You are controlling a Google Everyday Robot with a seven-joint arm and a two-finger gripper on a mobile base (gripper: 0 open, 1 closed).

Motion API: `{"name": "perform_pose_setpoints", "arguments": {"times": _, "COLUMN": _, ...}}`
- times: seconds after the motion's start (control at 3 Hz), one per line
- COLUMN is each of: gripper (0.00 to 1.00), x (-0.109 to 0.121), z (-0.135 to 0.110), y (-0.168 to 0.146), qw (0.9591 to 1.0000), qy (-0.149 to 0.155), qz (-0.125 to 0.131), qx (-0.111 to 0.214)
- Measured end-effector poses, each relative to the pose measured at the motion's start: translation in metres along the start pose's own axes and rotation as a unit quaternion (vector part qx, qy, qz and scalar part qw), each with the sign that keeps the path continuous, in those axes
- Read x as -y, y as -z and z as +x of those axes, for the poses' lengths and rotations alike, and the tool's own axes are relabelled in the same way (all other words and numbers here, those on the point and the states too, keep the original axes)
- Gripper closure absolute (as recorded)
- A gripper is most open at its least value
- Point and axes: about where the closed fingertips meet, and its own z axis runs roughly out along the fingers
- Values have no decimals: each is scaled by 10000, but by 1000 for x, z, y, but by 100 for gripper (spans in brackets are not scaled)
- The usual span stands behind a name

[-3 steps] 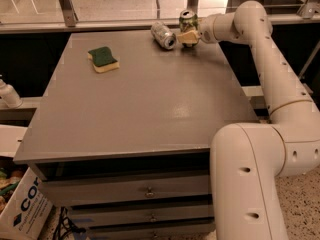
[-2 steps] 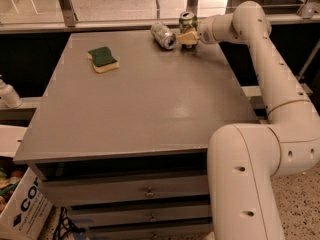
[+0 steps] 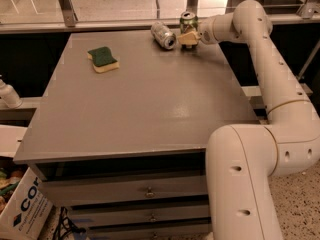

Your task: Move green can near 7up can

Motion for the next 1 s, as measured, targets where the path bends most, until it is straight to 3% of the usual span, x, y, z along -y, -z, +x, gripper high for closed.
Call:
{"name": "perform_pose_setpoints", "arguments": {"times": 0.67, "gripper": 12, "x": 0, "z": -1, "y": 1, "qw": 10000, "qy": -3, "qz": 0, "qx": -1}}
{"name": "perform_pose_setpoints", "arguments": {"times": 1.0, "gripper": 0, "x": 0, "z": 2, "y": 15, "qw": 9999, "qy": -125, "qz": -70, "qx": -77}}
